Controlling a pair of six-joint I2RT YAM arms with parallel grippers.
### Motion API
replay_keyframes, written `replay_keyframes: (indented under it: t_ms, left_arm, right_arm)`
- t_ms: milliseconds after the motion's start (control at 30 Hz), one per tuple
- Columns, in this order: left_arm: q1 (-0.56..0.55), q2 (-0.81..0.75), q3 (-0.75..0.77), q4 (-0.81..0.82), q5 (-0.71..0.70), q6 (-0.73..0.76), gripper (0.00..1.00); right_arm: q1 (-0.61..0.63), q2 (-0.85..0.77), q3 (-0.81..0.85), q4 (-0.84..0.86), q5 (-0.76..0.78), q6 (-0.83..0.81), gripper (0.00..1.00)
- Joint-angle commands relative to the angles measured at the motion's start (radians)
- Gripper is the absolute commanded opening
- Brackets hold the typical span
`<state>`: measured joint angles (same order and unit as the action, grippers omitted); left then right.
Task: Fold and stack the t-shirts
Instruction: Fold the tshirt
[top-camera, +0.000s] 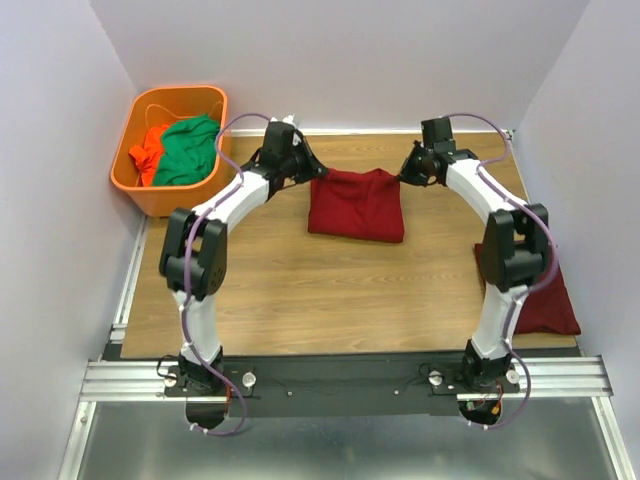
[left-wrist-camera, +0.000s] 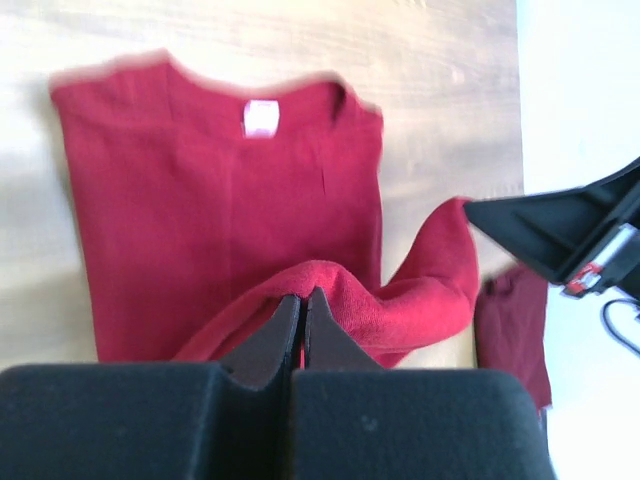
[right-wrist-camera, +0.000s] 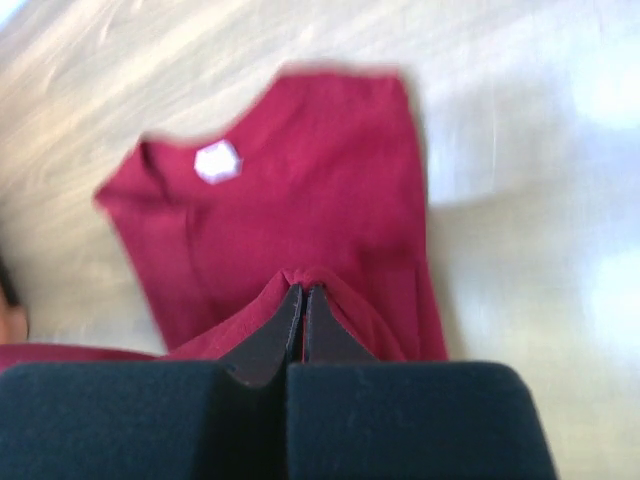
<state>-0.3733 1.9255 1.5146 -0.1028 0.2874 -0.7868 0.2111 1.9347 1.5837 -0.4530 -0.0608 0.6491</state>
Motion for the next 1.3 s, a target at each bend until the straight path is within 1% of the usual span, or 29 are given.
replay_keyframes:
  t_ms: [0, 33, 67, 100, 200, 300, 433, 533, 567, 633, 667, 700, 733, 767, 800, 867, 900, 1033, 1100, 1133, 1167, 1267]
  left_arm:
    - [0.036, 0.151, 0.137, -0.011, 0.015, 0.027, 0.0]
    - [0.04, 0.185, 0.162, -0.011, 0.013, 0.026, 0.0]
    - [0.043, 0.252, 0.212, -0.012, 0.013, 0.026, 0.0]
    - [0.045, 0.282, 0.234, -0.018, 0.004, 0.026, 0.0]
    - [0.053, 0.374, 0.289, -0.006, -0.008, 0.017, 0.0]
    - [0.056, 0.446, 0.332, -0.001, 0.013, 0.009, 0.0]
    - [0.056, 0.477, 0.326, -0.006, 0.01, -0.009, 0.0]
    - [0.053, 0.442, 0.241, 0.006, -0.002, -0.031, 0.0]
    - [0.051, 0.405, 0.167, 0.015, -0.008, -0.052, 0.0]
    - [0.045, 0.359, 0.078, 0.066, -0.02, -0.077, 0.0]
    - [0.043, 0.307, -0.023, 0.087, -0.022, -0.109, 0.0]
    - [0.039, 0.279, -0.077, 0.141, -0.025, -0.123, 0.0]
    - [0.036, 0.253, -0.126, 0.164, -0.028, -0.138, 0.0]
    - [0.027, 0.201, -0.216, 0.182, -0.031, -0.162, 0.0]
    - [0.021, 0.176, -0.258, 0.221, -0.033, -0.172, 0.0]
    - [-0.004, 0.112, -0.359, 0.239, -0.042, -0.18, 0.0]
    - [-0.013, 0.089, -0.388, 0.248, -0.051, -0.181, 0.0]
    - [-0.045, -0.035, -0.569, 0.293, -0.059, -0.196, 0.0]
    - [-0.064, -0.075, -0.616, 0.298, -0.062, -0.198, 0.0]
    - [-0.07, -0.121, -0.639, 0.299, -0.063, -0.204, 0.0]
    - [-0.075, -0.144, -0.681, 0.302, -0.063, -0.204, 0.0]
    - [-0.085, -0.213, -0.715, 0.298, -0.071, -0.181, 0.0]
  right_arm:
    - [-0.021, 0.156, 0.136, 0.048, -0.014, -0.012, 0.01]
    - [-0.022, 0.196, 0.159, 0.048, -0.02, -0.014, 0.01]
    - [-0.024, 0.231, 0.18, 0.051, -0.027, -0.014, 0.01]
    - [-0.024, 0.3, 0.23, 0.056, -0.03, -0.012, 0.01]
    - [-0.026, 0.416, 0.312, 0.06, -0.062, -0.006, 0.01]
    - [-0.026, 0.492, 0.354, 0.06, -0.093, 0.001, 0.01]
    - [-0.027, 0.512, 0.354, 0.062, -0.105, 0.0, 0.01]
    - [-0.027, 0.488, 0.302, 0.063, -0.094, 0.0, 0.01]
    - [-0.026, 0.477, 0.258, 0.065, -0.094, 0.0, 0.01]
    - [-0.026, 0.452, 0.201, 0.071, -0.094, 0.001, 0.01]
    - [-0.026, 0.417, 0.167, 0.077, -0.093, 0.004, 0.01]
    - [-0.026, 0.399, 0.091, 0.083, -0.086, 0.014, 0.01]
    - [-0.026, 0.374, 0.049, 0.095, -0.091, 0.018, 0.01]
    - [-0.026, 0.328, 0.007, 0.124, -0.099, 0.024, 0.01]
    - [-0.024, 0.301, -0.09, 0.138, -0.103, 0.032, 0.01]
    - [-0.022, 0.241, -0.195, 0.183, -0.1, 0.043, 0.01]
    - [-0.022, 0.175, -0.284, 0.194, -0.096, 0.053, 0.01]
    - [-0.015, 0.008, -0.503, 0.263, -0.112, 0.061, 0.01]
    - [-0.01, -0.049, -0.572, 0.275, -0.123, 0.063, 0.01]
    - [-0.003, -0.109, -0.626, 0.284, -0.128, 0.061, 0.01]
    - [-0.001, -0.132, -0.651, 0.286, -0.128, 0.06, 0.01]
    - [-0.001, -0.212, -0.688, 0.287, -0.129, 0.054, 0.01]
